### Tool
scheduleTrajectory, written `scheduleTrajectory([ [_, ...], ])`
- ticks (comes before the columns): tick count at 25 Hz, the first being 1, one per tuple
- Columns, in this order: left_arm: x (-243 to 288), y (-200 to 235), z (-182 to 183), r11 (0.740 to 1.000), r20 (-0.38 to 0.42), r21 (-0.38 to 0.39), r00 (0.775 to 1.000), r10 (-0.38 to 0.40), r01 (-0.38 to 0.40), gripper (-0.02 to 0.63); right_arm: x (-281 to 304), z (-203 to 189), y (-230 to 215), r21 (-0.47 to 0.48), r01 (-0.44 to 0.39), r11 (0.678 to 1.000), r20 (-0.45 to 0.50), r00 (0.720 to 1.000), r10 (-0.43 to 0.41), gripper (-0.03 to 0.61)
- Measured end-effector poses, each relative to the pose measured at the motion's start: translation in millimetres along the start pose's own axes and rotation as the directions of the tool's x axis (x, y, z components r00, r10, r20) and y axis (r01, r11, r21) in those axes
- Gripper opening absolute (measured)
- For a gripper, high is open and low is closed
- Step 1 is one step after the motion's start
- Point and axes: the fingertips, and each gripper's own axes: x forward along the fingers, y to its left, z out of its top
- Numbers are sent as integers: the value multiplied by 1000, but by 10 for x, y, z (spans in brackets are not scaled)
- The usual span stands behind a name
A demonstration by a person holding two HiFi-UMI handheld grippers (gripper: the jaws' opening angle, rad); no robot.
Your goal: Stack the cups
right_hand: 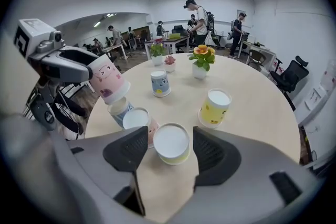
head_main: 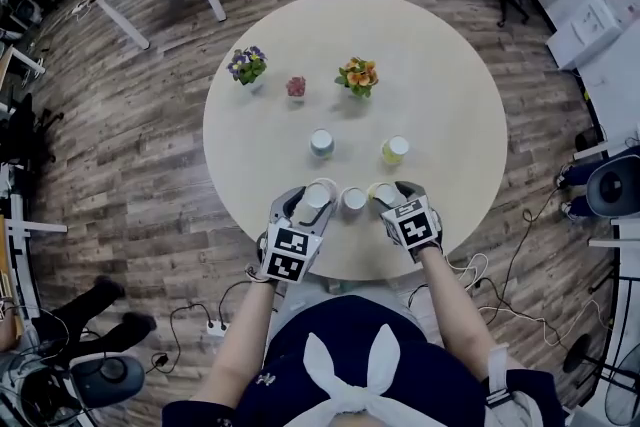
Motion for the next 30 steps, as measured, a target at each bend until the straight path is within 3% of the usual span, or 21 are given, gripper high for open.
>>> scheduleTrajectory([
  [16, 194, -287, -22, 992, -82, 97, 994, -78, 86, 247, -266, 94, 24, 75, -2, 997, 91, 996, -5, 267],
  [30, 290, -349, -44, 985, -115, 138, 990, -84, 100, 247, -326, 43, 56, 96, -17, 995, 113, 994, 6, 262],
])
